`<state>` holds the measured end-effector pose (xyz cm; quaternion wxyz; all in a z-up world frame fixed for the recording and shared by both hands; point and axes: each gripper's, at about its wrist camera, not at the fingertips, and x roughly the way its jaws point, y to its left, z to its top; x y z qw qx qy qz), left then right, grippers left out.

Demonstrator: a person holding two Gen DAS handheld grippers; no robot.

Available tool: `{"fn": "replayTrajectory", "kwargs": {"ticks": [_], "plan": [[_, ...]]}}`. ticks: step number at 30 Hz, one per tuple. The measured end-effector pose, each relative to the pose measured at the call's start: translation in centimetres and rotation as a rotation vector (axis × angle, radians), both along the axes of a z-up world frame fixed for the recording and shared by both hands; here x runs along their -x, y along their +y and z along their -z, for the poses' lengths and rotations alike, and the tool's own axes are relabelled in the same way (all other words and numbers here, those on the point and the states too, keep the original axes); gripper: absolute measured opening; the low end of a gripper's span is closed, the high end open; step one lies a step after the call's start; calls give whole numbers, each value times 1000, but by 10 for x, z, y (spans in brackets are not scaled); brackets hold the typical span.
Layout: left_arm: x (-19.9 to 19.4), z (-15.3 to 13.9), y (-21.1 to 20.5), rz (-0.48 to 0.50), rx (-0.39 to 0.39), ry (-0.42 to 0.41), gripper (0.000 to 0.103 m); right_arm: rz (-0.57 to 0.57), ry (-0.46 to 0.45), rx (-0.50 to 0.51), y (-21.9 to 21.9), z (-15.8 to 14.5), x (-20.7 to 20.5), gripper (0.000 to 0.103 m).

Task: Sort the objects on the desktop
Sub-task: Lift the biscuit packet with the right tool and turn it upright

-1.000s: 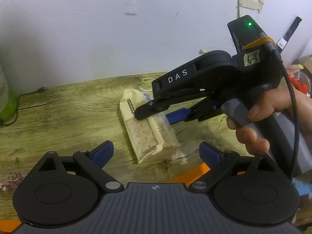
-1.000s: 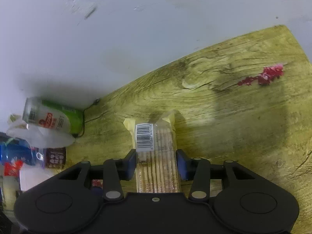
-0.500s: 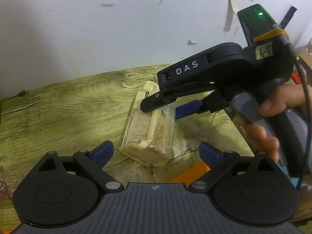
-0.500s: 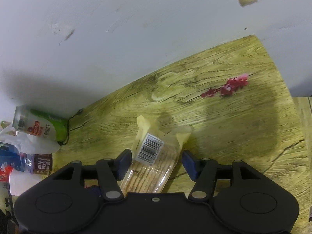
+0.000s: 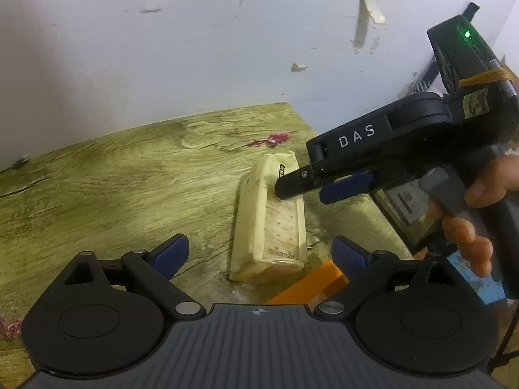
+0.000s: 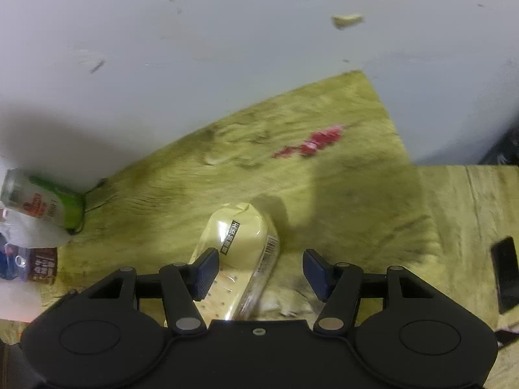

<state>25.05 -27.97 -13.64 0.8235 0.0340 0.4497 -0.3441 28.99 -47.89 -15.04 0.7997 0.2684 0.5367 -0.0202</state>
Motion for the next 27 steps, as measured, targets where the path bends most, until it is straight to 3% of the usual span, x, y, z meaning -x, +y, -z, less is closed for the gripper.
{"fn": "replayTrajectory", "kwargs": {"ticks": [4,7,13,20,27], "plan": [[3,-2,-2,19,5,-6,96,59,25,-53,-8,1,10,56],[3,-2,-4,26,14,-5,96,87,5,-99,-5,-5,11,71],[6,-3,-11,48,23,-12,94,30,14,-61,18,-6,-7,72],[5,1,-10,81,63,17,92,17,58,-49,20,4,-13,53],[6,4,-5,99,83,33,87,44,43,-216,8,18,-11,46]]}}
